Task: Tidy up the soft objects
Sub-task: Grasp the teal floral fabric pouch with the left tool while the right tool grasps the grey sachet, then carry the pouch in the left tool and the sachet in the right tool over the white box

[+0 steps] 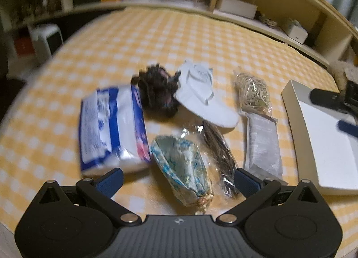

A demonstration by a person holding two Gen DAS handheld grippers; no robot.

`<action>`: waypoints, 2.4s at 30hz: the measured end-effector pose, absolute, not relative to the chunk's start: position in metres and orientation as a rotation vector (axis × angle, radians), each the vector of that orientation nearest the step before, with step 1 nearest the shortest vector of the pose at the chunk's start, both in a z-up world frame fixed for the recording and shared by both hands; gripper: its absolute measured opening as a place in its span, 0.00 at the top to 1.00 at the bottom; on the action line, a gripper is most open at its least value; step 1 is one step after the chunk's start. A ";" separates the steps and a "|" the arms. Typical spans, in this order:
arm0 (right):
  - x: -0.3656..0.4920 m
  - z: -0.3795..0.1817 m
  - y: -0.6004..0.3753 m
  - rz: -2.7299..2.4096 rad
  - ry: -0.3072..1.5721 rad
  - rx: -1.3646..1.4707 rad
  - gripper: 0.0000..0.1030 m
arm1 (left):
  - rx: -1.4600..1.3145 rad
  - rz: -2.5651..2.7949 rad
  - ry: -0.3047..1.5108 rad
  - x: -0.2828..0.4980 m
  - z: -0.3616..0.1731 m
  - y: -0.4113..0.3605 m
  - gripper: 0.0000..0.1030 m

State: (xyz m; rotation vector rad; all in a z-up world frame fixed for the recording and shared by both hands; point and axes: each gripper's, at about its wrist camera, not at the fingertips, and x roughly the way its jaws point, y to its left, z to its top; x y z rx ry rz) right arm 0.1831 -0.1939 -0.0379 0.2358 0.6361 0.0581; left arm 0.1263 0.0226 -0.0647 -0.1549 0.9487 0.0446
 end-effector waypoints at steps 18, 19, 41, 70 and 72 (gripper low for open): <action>0.236 -0.117 -0.150 0.062 0.959 0.331 0.40 | -0.463 0.038 1.099 0.167 -0.111 0.037 0.24; 0.237 -0.119 -0.149 0.062 0.962 0.323 0.40 | -0.455 0.035 1.092 0.168 -0.110 0.036 0.27; 0.228 -0.136 -0.134 0.047 0.992 0.202 0.48 | -0.338 -0.060 1.035 0.172 -0.104 0.031 0.62; 0.148 -0.021 -0.206 0.148 0.699 0.110 0.50 | -0.146 -0.272 0.738 0.136 -0.011 -0.040 0.64; 0.146 -0.016 -0.221 0.128 0.689 0.096 0.50 | -0.141 -0.298 0.720 0.139 -0.004 -0.053 0.64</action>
